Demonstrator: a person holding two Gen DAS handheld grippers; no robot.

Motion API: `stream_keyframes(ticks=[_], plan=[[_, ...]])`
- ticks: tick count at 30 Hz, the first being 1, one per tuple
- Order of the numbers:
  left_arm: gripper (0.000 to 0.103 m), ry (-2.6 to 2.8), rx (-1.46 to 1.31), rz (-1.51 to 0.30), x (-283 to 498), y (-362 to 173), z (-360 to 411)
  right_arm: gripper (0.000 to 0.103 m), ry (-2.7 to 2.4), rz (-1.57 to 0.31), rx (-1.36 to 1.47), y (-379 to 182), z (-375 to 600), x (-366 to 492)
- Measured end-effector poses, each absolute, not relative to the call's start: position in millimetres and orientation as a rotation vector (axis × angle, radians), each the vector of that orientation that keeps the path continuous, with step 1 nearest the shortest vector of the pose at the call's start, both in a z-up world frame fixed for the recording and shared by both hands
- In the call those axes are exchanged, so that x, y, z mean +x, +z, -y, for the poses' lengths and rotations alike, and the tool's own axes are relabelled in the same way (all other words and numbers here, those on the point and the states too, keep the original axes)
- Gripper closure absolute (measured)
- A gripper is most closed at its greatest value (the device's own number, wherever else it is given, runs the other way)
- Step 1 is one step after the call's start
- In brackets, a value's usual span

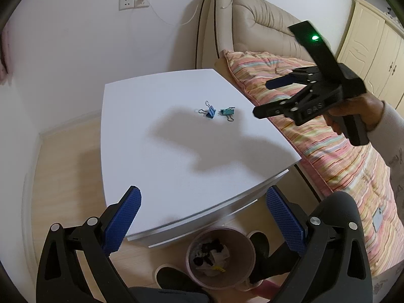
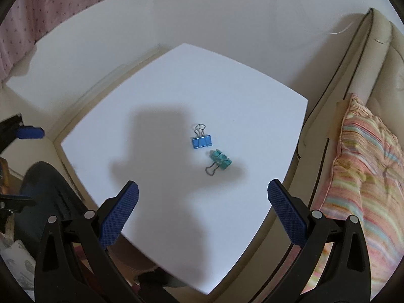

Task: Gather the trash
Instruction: 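Move the right gripper to the table and close it on the teal binder clip, then grasp the blue binder clip with the left gripper while the right gripper holds the teal clip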

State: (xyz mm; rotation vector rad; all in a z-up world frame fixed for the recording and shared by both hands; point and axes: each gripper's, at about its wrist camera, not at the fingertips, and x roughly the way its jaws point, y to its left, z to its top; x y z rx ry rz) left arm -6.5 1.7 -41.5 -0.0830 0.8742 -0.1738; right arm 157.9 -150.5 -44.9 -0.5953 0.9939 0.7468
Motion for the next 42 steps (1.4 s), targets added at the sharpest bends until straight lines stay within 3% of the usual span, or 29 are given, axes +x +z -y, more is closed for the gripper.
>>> stream_keyframes(ticks=[3,6,8,15,25,29,31,42], plan=[[0.008,-0.174,-0.086,-0.877,-4,-43,-3,0.004,0.754,-1.011,-0.629,-56,145,170],[0.008,-0.174,-0.093,-0.884,1,-48,-5,0.025,0.764,-1.030,-0.662,-67,138,180],[0.008,-0.173,-0.098,-0.893,3,-51,-5,0.028,0.770,-1.041,-0.688,-76,134,185],[0.008,-0.172,-0.119,-0.915,12,-59,-11,0.060,0.794,-1.049,-0.722,-92,127,197],[0.008,-0.175,-0.127,-0.929,15,-65,-10,0.089,0.784,-1.033,-0.733,-98,129,202],[0.008,-0.176,-0.125,-0.930,16,-66,-9,0.093,0.784,-1.018,-0.718,-94,132,202],[0.008,-0.176,-0.121,-0.928,17,-65,-8,0.101,0.779,-1.014,-0.711,-92,133,203],[0.008,-0.198,-0.056,-0.891,40,-47,1,0.102,0.771,-1.039,-0.623,-82,146,198]])
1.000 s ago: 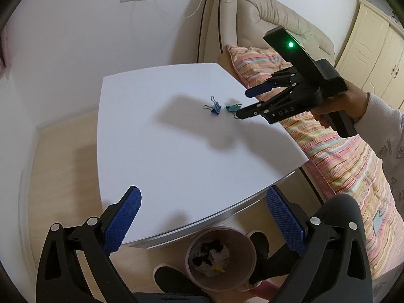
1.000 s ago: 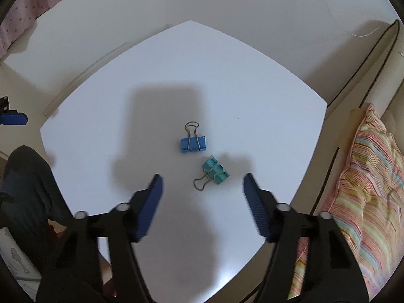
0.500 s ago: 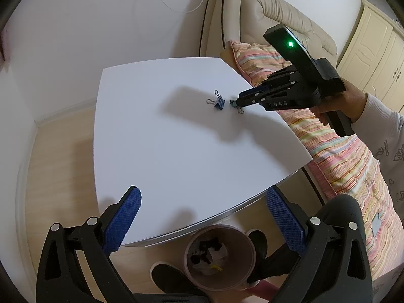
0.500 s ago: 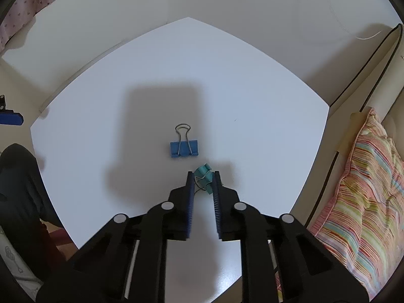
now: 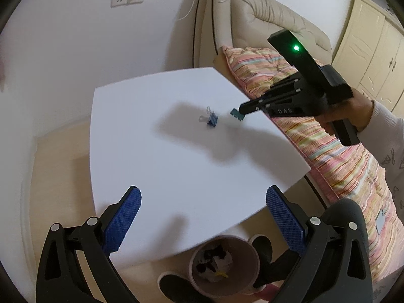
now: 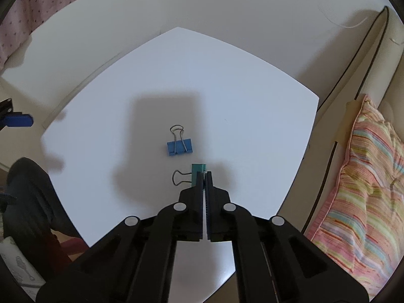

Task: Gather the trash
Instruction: 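Grasp the blue binder clip with the left gripper while the right gripper holds the teal clip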

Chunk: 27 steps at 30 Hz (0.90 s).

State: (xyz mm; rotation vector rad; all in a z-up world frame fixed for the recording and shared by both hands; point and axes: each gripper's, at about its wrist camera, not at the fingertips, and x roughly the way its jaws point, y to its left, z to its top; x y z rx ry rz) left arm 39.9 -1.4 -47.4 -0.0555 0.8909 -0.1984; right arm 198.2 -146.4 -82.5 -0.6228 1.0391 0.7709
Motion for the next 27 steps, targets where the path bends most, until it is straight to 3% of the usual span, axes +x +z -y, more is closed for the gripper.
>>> stream_keyframes(ticks=[13,27], plan=[[0.008,-0.253,0.012,-0.893,107,-27,10,0.102,0.787,-1.053,-0.536,-66,161,182],[0.008,-0.342,-0.031,-1.043,193,-57,16,0.102,0.786,-1.075,-0.517,-63,180,175]])
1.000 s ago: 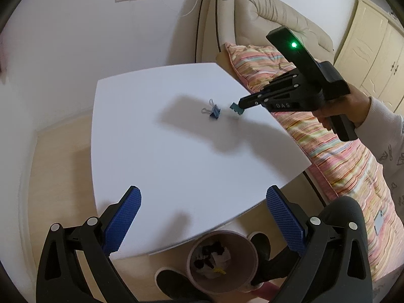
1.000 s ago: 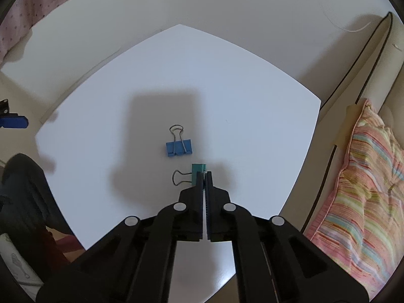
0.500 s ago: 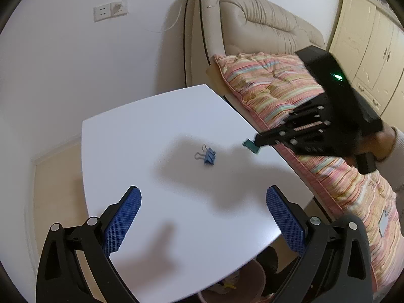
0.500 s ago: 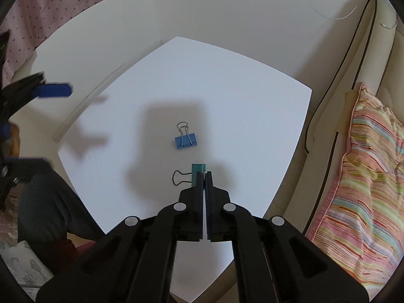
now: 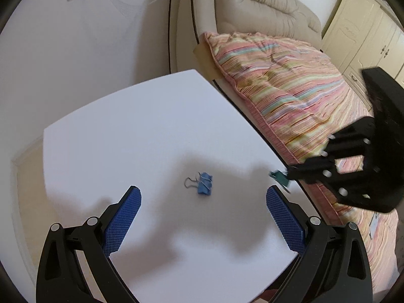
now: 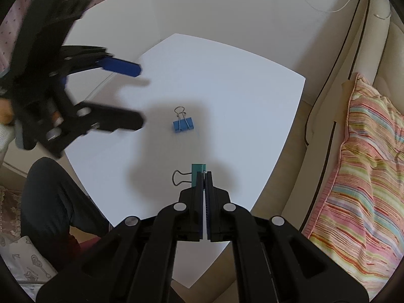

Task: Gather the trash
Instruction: 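Grasp the blue binder clip with the left gripper while the right gripper holds the teal clip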

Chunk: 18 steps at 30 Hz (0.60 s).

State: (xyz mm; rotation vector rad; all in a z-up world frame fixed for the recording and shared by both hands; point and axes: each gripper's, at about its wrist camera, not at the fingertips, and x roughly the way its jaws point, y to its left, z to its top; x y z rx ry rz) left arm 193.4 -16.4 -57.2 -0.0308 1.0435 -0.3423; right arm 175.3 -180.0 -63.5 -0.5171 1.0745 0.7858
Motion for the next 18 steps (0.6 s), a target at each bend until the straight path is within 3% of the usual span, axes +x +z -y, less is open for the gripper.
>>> stream_keyframes(ticks=[4,8,13,18], plan=[[0.010,-0.357,-0.041,-1.068,205,-67,18,0.102,0.784,-1.079,-0.516,-64,185,175],[0.031,-0.374,-0.052,-1.101,214,-78,21,0.102,0.778,-1.083,-0.511,-66,189,176],[0.045,-0.392,-0.047,-1.136,218,-89,27,0.102,0.776,-1.088,-0.506,-67,193,178],[0.072,-0.389,-0.032,-1.156,220,-96,30,0.102,0.776,-1.092,-0.505,-70,194,178]])
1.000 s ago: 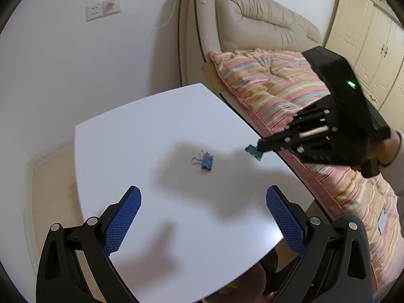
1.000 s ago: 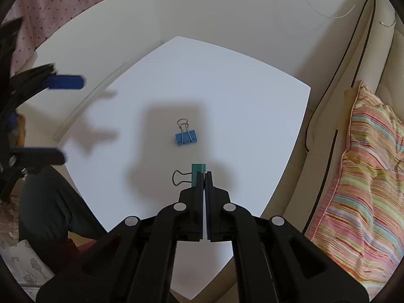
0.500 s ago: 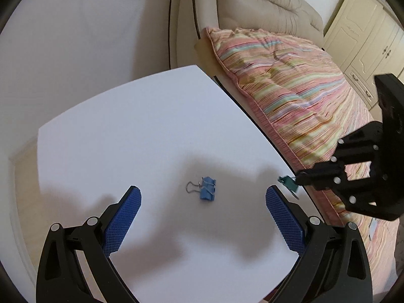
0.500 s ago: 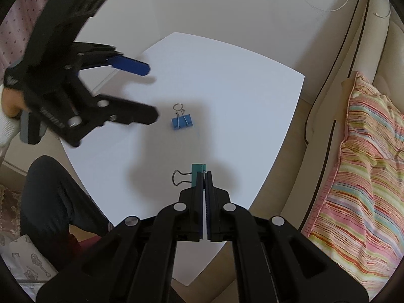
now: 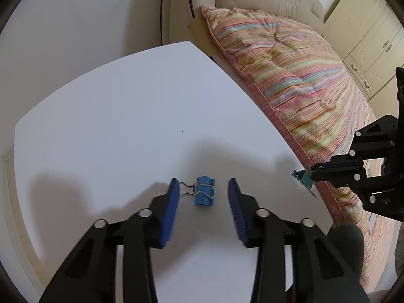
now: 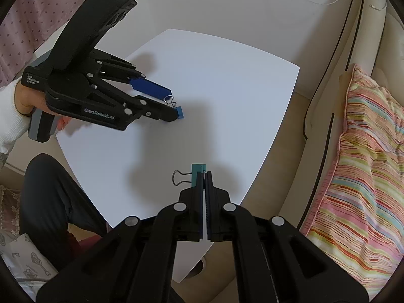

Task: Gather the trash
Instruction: 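Grasp the blue binder clip with the left gripper while the right gripper holds the teal clip, then carry both clips over the wastebasket and open the right gripper while the left holds the blue clip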

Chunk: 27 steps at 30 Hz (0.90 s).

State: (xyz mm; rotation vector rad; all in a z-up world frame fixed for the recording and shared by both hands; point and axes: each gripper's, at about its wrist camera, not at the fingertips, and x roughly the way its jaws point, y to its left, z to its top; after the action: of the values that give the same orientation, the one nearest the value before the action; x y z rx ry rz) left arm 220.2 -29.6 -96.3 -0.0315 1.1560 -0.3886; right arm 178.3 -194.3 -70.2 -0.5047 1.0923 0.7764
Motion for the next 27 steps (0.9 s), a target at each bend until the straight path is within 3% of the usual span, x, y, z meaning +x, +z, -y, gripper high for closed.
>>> stream_keyframes(ticks=[4,6,8,27], plan=[[0.080,-0.382,-0.028,-1.156,219,-98,29,0.102,0.777,-1.095,-0.501,-72,195,180],[0.093,-0.377,-0.030,-1.152,219,-98,28,0.102,0.778,-1.095,-0.502,-73,194,180],[0.097,-0.375,-0.031,-1.144,219,-97,28,0.102,0.778,-1.095,-0.501,-73,193,180],[0.102,-0.315,0.040,-1.022,150,-45,22,0.102,0.812,-1.002,-0.490,-43,175,143]])
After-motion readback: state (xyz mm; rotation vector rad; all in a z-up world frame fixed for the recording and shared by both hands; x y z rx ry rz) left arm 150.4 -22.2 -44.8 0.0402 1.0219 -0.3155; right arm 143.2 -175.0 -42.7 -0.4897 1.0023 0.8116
